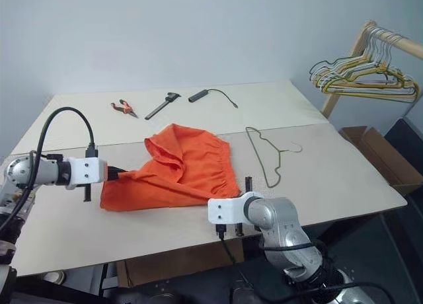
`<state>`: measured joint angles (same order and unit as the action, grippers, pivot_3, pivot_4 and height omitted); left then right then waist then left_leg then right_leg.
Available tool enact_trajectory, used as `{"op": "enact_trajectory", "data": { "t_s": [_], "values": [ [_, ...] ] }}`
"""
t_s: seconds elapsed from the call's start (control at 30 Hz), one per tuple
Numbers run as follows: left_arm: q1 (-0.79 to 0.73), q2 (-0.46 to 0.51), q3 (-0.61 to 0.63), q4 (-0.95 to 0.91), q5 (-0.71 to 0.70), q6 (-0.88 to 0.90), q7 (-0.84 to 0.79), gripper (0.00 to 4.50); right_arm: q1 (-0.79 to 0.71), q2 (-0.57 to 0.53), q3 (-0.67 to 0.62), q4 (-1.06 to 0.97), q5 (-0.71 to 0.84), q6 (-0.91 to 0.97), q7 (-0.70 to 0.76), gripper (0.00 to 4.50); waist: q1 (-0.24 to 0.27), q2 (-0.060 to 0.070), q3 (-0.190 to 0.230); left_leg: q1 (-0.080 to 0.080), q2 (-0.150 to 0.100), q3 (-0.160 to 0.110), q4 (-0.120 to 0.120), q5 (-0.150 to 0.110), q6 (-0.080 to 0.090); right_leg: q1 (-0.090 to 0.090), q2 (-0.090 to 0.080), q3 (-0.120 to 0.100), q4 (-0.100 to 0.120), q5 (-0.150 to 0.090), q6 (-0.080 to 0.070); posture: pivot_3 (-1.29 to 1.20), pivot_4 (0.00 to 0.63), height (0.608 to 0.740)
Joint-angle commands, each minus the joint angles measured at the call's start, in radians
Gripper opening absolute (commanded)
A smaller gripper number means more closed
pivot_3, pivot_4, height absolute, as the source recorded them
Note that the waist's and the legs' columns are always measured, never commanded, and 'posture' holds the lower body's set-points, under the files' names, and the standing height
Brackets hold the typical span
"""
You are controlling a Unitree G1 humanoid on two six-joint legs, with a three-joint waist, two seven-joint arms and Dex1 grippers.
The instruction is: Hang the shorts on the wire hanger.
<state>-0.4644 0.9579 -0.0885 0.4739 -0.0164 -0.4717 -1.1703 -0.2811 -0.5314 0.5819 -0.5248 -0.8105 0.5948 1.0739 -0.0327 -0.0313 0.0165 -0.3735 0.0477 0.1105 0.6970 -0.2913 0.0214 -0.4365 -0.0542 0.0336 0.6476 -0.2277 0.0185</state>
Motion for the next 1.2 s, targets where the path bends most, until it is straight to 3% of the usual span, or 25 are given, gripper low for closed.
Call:
{"op": "enact_trajectory", "data": {
  "t_s": [0.03,0.1,0.2,0.4,0.73,0.83,0.87,0.97,1.07,1.2],
  "values": [
    [0.085,0.06,0.115,-0.155,-0.212,0.12,-0.108,0.0,-0.015,-0.041,-0.015,-0.028,-0.018,0.008,0.068,0.04,-0.004,0.0,0.0,0.0,0.0,0.001,0.0,0.0,0.0,0.0,0.0,0.0,0.0,0.0,0.0,0.04,0.0,0.74],
    [0.196,0.108,0.169,-0.276,-0.347,0.214,-0.21,0.0,-0.014,-0.044,-0.017,-0.033,-0.014,0.004,0.083,0.04,-0.009,0.0,0.0,0.0,0.001,0.001,0.0,0.0,0.0,-0.001,-0.001,0.0,0.0,0.0,0.0,0.04,0.0,0.74],
    [0.341,0.172,0.244,-0.348,-0.426,0.257,-0.311,0.0,-0.016,-0.053,-0.016,-0.032,-0.009,-0.008,0.096,0.04,-0.008,0.0,0.001,0.0,0.001,0.001,-0.001,-0.001,-0.001,-0.002,0.0,0.0,0.001,-0.001,0.0,0.05,0.0,0.74],
    [0.505,0.25,0.279,-0.269,-0.324,0.158,-0.38,0.0,-0.014,-0.076,-0.008,-0.037,0.035,-0.061,0.131,0.04,0.014,0.0,0.001,0.004,0.002,0.001,-0.001,0.0,-0.001,0.001,0.0,-0.002,0.001,-0.006,0.005,0.08,0.0,0.74],
    [0.582,0.211,0.222,-0.419,-0.318,0.193,-0.368,0.0,-0.033,-0.115,-0.034,-0.011,0.064,-0.117,0.124,0.04,0.048,-0.002,0.001,0.004,0.001,0.002,-0.001,0.0,-0.002,0.001,-0.001,-0.003,0.0,-0.005,0.001,0.07,0.0,0.74],
    [0.596,0.239,0.214,-0.422,-0.294,0.22,-0.381,0.0,-0.013,-0.177,-0.076,-0.057,0.164,-0.163,0.174,0.04,0.047,-0.002,0.001,0.004,0.002,0.002,-0.001,0.0,-0.002,0.001,-0.001,-0.003,0.0,-0.006,0.002,0.06,0.0,0.74],
    [0.597,0.255,0.209,-0.407,-0.271,0.209,-0.386,0.49,-0.003,-0.212,-0.095,-0.069,0.222,-0.234,0.179,0.0,0.047,-0.002,0.001,0.004,0.002,0.002,-0.001,0.0,-0.002,0.001,-0.001,-0.003,0.0,-0.006,0.002,0.06,0.0,0.74],
    [0.563,0.241,0.208,-0.36,-0.255,0.185,-0.372,1.3,0.008,-0.223,-0.137,-0.061,0.282,-0.305,0.108,0.0,0.047,-0.002,0.001,0.004,0.001,0.002,-0.001,0.0,-0.002,0.002,-0.001,-0.003,0.0,-0.006,0.003,0.06,0.0,0.74],
    [0.528,0.224,0.202,-0.348,-0.262,0.189,-0.366,2.22,0.005,-0.208,-0.139,-0.045,0.302,-0.282,0.11,0.69,0.044,-0.003,0.001,0.005,0.003,0.002,-0.001,0.0,-0.002,0.002,0.0,-0.004,0.0,-0.007,0.003,0.06,0.0,0.74],
    [0.526,0.223,0.192,-0.353,-0.249,0.188,-0.369,3.48,0.02,-0.203,-0.131,-0.057,0.326,-0.272,0.126,2.07,0.044,-0.003,0.0,0.004,0.002,0.002,-0.001,0.0,-0.002,0.002,0.0,-0.003,0.0,-0.006,0.002,0.06,0.0,0.74]
  ]
}}
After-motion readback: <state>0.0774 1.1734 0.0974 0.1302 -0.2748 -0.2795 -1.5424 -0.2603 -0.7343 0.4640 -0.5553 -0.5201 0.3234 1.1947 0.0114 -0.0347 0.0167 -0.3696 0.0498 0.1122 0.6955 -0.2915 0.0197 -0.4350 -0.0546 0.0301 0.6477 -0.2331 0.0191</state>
